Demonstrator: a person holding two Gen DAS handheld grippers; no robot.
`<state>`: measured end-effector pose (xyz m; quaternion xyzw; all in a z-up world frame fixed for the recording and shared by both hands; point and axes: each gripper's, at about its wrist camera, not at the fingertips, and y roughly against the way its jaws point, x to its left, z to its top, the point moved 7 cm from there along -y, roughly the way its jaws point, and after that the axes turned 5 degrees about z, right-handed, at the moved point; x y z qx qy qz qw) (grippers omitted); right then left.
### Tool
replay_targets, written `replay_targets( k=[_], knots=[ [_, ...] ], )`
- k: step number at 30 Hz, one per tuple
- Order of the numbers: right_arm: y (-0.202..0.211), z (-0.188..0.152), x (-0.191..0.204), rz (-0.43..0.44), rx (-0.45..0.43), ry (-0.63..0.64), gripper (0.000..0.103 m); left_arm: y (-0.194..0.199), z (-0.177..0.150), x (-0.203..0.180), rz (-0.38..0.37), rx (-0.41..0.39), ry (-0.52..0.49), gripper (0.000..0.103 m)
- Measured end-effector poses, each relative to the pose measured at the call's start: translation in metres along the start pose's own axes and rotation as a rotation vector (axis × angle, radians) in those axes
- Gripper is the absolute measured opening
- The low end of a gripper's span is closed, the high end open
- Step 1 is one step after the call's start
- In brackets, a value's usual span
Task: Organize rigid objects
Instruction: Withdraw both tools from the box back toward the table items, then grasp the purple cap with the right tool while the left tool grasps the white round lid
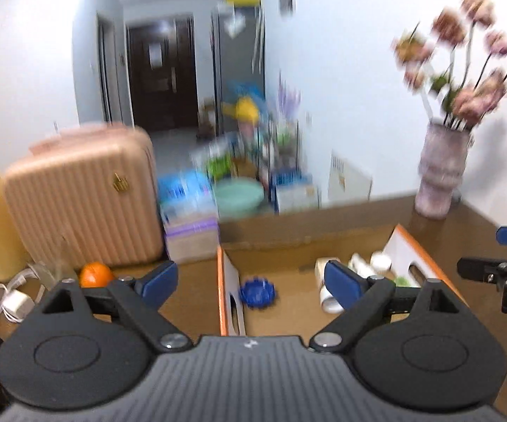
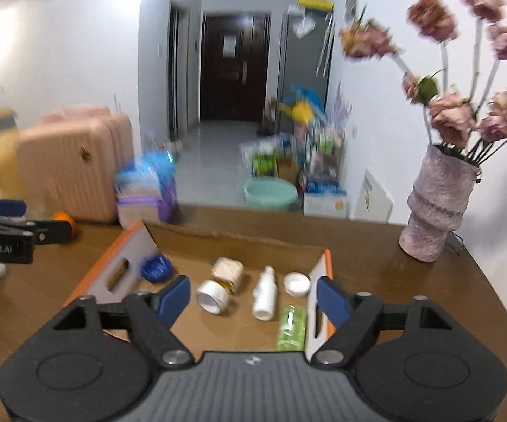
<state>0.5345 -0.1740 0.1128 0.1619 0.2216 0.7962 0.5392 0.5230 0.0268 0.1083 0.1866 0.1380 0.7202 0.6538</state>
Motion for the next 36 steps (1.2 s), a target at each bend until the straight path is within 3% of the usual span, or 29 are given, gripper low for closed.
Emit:
replay_targets(
  k=[4,6,13,19,24,28,32,36],
  knots=[
    [0.034,-0.019,0.013,0.000,-0.122,0.007,0.086,0.052,-0.014,0.001,0.077,-0.217,-0.007,0.098],
    [0.047,-0.030,0.018,-0.005,-0.164,0.002,0.087,0.072,-0.027,-0.001,0.094,-0.279,-0.019,0.099],
    [0.101,-0.071,0.020,-0.013,-0.349,-0.080,0.092,0.125,-0.073,0.005,0.118,-0.370,0.025,0.099],
    [0.160,-0.119,0.034,-0.030,-0.468,-0.024,0.099,0.189,-0.130,0.013,0.212,-0.450,-0.016,0.103],
    [0.206,-0.182,0.049,-0.055,-0.491,0.017,0.103,0.243,-0.188,0.027,0.108,-0.396,0.083,0.103],
    [0.228,-0.235,0.064,-0.081,-0.469,-0.029,0.103,0.275,-0.229,0.033,0.120,-0.401,0.081,0.103],
    [0.233,-0.280,0.079,-0.043,-0.422,-0.128,0.103,0.275,-0.254,0.029,0.092,-0.329,0.047,0.103],
    [0.221,-0.290,0.090,-0.049,-0.361,-0.070,0.103,0.257,-0.252,0.027,0.095,-0.298,0.051,0.103]
  ],
)
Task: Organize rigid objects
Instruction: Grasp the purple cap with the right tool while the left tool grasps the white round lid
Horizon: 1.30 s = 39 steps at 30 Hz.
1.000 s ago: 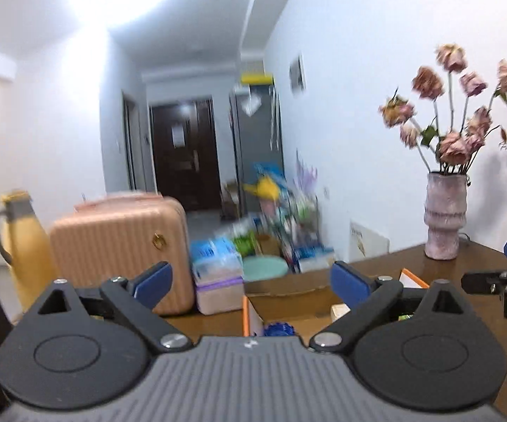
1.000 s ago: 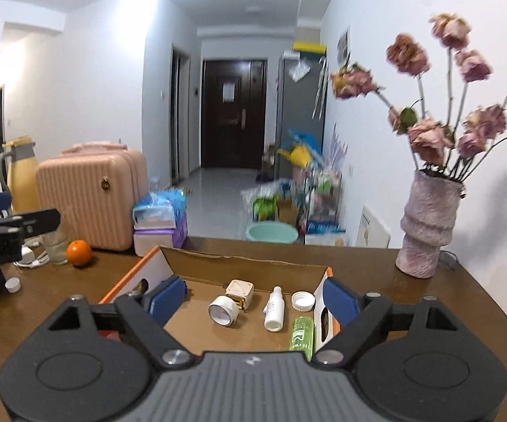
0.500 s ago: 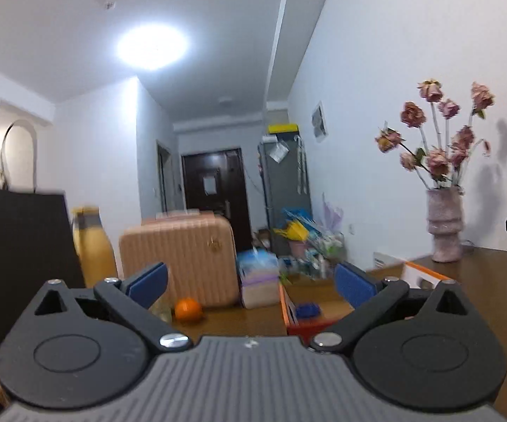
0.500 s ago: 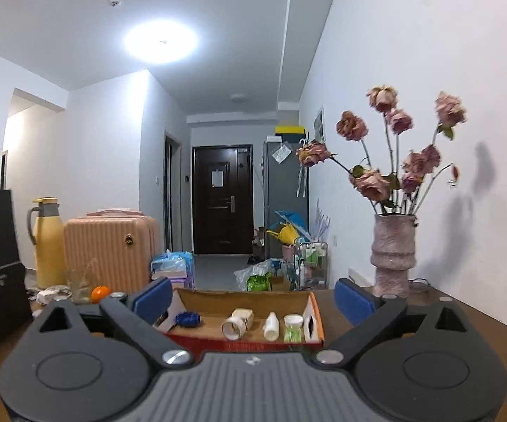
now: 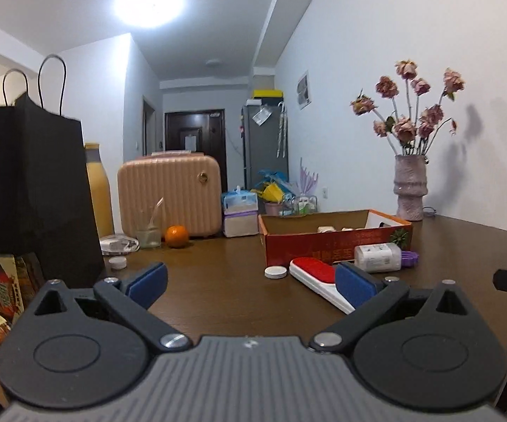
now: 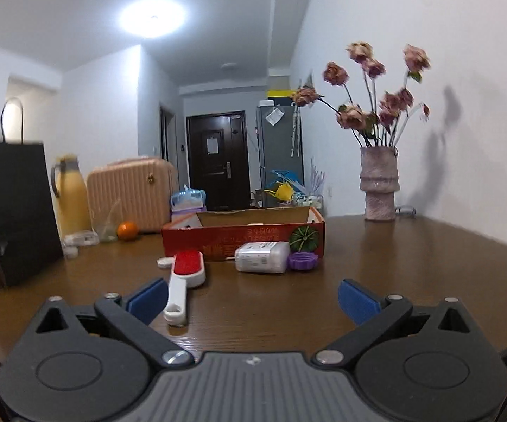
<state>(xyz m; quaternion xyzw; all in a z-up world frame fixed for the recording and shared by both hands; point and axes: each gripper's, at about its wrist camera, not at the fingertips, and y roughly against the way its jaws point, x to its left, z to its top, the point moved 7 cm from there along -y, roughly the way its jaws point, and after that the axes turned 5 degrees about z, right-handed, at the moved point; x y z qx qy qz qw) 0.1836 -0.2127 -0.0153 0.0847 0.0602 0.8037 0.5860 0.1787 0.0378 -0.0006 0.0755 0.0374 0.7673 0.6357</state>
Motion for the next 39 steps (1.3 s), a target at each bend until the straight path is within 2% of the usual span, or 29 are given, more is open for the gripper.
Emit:
replay_targets(
  k=[7,8,12,18,20,24,26,28,31,33,34,39],
  knots=[
    [-0.035,0.002,-0.014,-0.044,0.068,0.006,0.102,-0.043,-0.013,-0.003,0.008,0.110,-0.021,0.102],
    [-0.042,0.002,-0.019,-0.048,0.078,0.008,0.101,-0.054,-0.012,-0.004,0.003,0.132,-0.028,0.099],
    [-0.079,0.008,-0.041,-0.074,0.150,0.027,0.095,-0.106,-0.009,-0.009,-0.045,0.227,-0.071,0.084],
    [-0.155,0.016,-0.079,-0.056,0.272,0.066,0.089,-0.203,-0.018,-0.025,-0.122,0.360,-0.154,0.082],
    [-0.183,0.016,-0.092,-0.049,0.313,0.069,0.087,-0.230,-0.021,-0.036,-0.179,0.384,-0.187,0.082],
    [-0.238,0.013,-0.111,-0.056,0.391,0.106,0.087,-0.284,-0.034,-0.045,-0.174,0.445,-0.228,0.081],
    [-0.261,0.009,-0.113,-0.026,0.430,0.109,0.084,-0.306,-0.041,-0.045,-0.182,0.500,-0.198,0.073],
    [-0.280,0.005,-0.111,0.006,0.471,0.120,0.079,-0.321,-0.043,-0.045,-0.200,0.500,-0.168,0.071],
    [-0.302,0.001,-0.109,0.033,0.495,0.127,0.078,-0.333,-0.042,-0.050,-0.228,0.488,-0.178,0.064],
    [-0.309,0.002,-0.111,0.046,0.485,0.103,0.071,-0.337,-0.041,-0.054,-0.245,0.483,-0.167,0.040],
    [-0.313,0.003,-0.113,0.062,0.485,0.077,0.052,-0.338,-0.040,-0.058,-0.255,0.484,-0.167,0.040],
    [-0.317,0.005,-0.118,0.076,0.479,0.042,0.052,-0.336,-0.038,-0.065,-0.229,0.468,-0.214,0.040]
  ],
)
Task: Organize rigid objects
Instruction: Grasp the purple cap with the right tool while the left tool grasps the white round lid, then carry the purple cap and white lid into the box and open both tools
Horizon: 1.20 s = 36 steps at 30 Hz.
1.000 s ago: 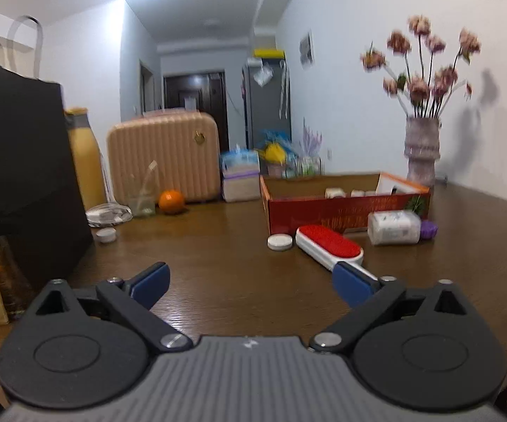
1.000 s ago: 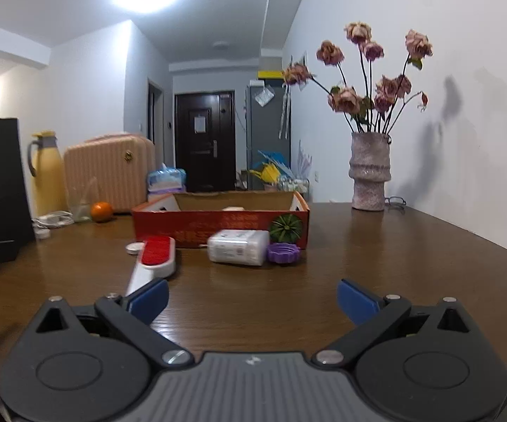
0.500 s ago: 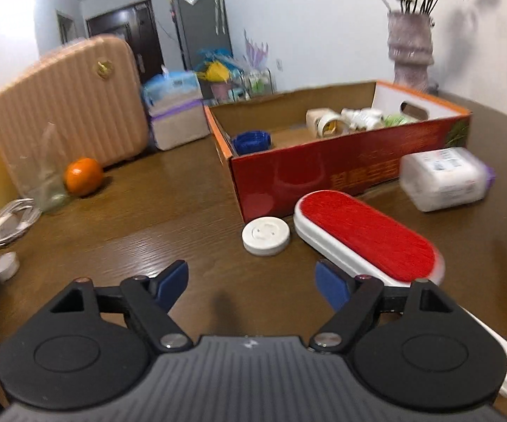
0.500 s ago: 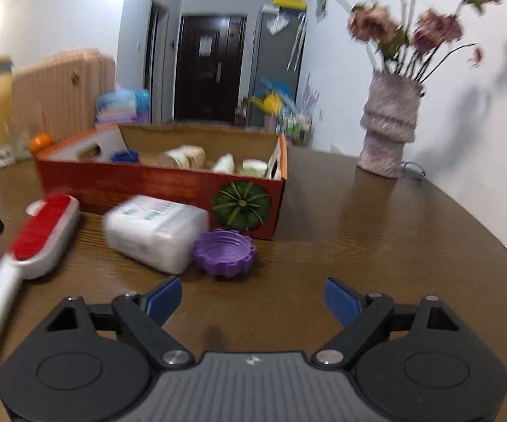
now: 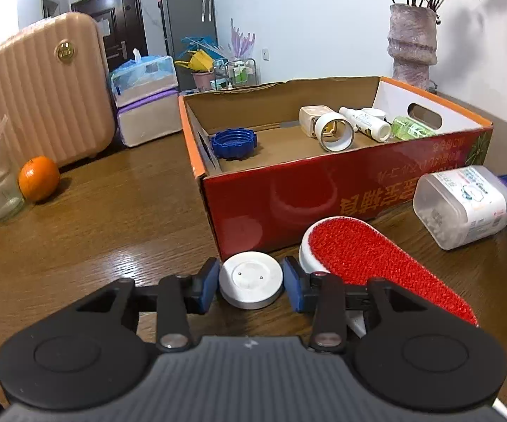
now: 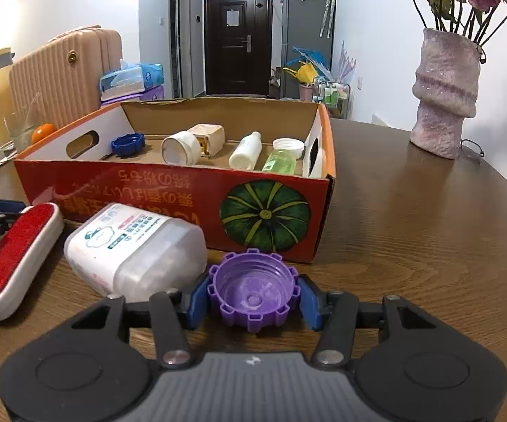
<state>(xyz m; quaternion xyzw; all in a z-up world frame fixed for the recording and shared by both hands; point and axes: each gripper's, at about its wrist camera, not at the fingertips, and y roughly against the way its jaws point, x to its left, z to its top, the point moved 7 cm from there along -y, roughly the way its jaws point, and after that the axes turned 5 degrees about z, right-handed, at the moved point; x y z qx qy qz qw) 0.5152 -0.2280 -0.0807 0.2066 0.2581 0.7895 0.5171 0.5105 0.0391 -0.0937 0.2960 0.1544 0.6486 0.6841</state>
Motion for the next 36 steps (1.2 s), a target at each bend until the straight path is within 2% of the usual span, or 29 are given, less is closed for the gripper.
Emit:
replay_targets(
  k=[4,7,13,18,24,30,36],
  knots=[
    [0.007,0.000,0.000,-0.022,-0.011,0.002,0.052,0.014,0.000,0.001,0.021,0.000,0.020,0.040],
    [0.027,0.004,0.002,-0.027,-0.047,0.005,0.052,0.042,0.002,0.004,0.055,-0.045,0.036,0.040],
    [0.089,0.008,0.014,-0.054,-0.127,0.033,0.052,0.118,0.002,0.006,0.075,-0.139,0.073,0.040],
    [0.148,0.003,0.036,-0.072,-0.221,0.057,0.052,0.198,-0.007,0.002,0.112,-0.278,0.120,0.040],
    [0.221,-0.014,0.078,-0.088,-0.342,0.112,0.052,0.270,-0.029,-0.002,0.138,-0.363,0.217,0.040],
    [0.283,-0.048,0.119,-0.076,-0.504,0.086,0.052,0.337,-0.054,-0.012,0.179,-0.479,0.266,0.040],
    [0.324,-0.082,0.149,-0.096,-0.611,0.036,0.052,0.373,-0.079,-0.027,0.161,-0.515,0.271,0.040]
  ],
)
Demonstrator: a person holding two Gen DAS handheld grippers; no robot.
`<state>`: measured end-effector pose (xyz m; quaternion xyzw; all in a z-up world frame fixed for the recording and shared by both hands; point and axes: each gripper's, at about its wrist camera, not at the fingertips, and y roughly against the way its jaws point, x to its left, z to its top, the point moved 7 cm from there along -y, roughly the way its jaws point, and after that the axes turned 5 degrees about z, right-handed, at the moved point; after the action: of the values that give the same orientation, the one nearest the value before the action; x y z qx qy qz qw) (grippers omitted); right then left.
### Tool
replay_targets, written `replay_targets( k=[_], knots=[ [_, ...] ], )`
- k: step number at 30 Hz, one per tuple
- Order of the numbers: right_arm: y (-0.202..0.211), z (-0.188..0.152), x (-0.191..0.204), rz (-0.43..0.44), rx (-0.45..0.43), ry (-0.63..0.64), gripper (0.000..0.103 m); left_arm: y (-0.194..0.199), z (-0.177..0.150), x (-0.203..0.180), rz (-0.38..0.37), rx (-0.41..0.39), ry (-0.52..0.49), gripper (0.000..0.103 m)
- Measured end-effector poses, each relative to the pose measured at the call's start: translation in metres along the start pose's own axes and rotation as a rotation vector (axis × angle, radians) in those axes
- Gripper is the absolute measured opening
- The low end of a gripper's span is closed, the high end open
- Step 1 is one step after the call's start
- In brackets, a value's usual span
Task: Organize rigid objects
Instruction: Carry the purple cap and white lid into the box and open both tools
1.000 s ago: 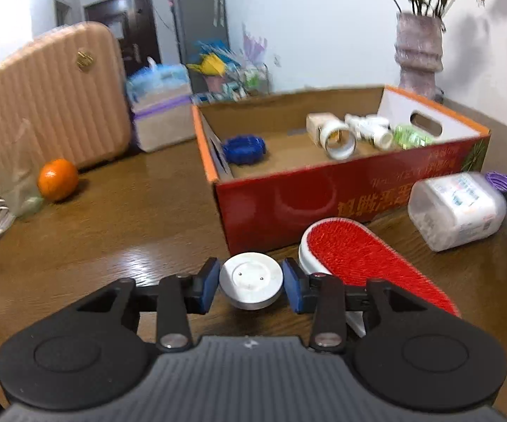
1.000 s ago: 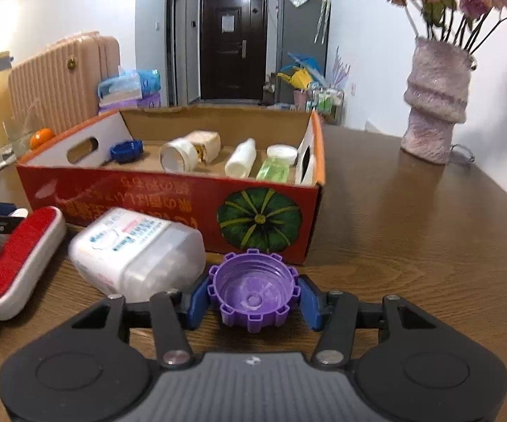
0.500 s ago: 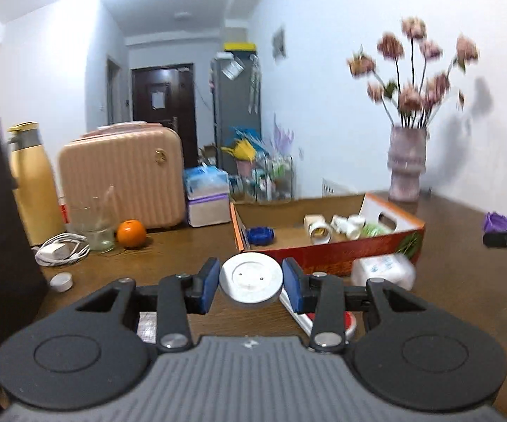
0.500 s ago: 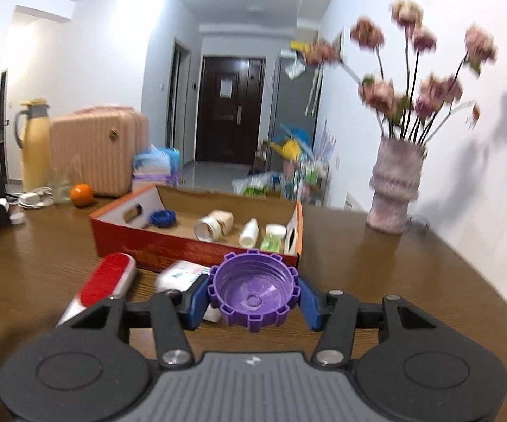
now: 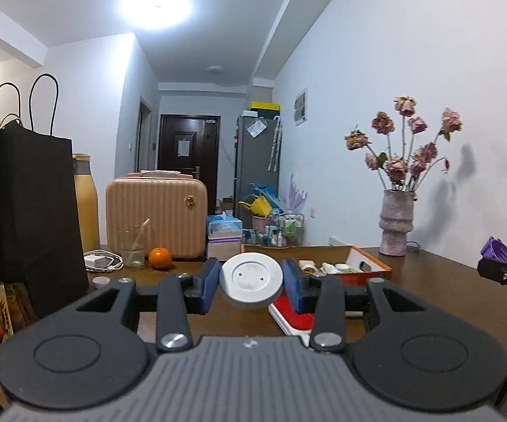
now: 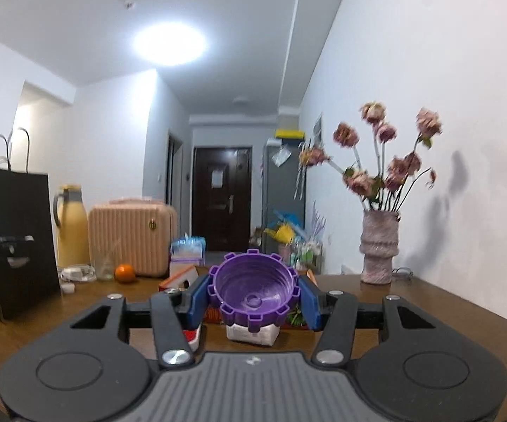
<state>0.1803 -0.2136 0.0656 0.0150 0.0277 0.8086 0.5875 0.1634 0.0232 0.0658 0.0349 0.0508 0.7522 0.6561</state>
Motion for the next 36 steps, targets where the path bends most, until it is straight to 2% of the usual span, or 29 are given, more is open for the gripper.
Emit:
replay_targets(
  k=[9,19,28,36],
  knots=[
    [0.030,-0.005,0.019,0.009,-0.012,0.011,0.052,0.017,0.001,-0.009,-0.037,-0.041,-0.021,0.040],
    [0.008,-0.015,0.011,0.010,0.015,-0.033,0.052,-0.010,-0.008,-0.008,-0.036,0.003,-0.025,0.040],
    [-0.050,-0.018,-0.008,0.008,0.065,-0.049,0.052,-0.079,-0.006,-0.022,-0.029,0.029,-0.054,0.040],
    [-0.144,-0.007,-0.038,0.071,0.162,-0.082,0.052,-0.183,0.012,-0.042,-0.071,0.066,-0.066,0.040]
  ],
)
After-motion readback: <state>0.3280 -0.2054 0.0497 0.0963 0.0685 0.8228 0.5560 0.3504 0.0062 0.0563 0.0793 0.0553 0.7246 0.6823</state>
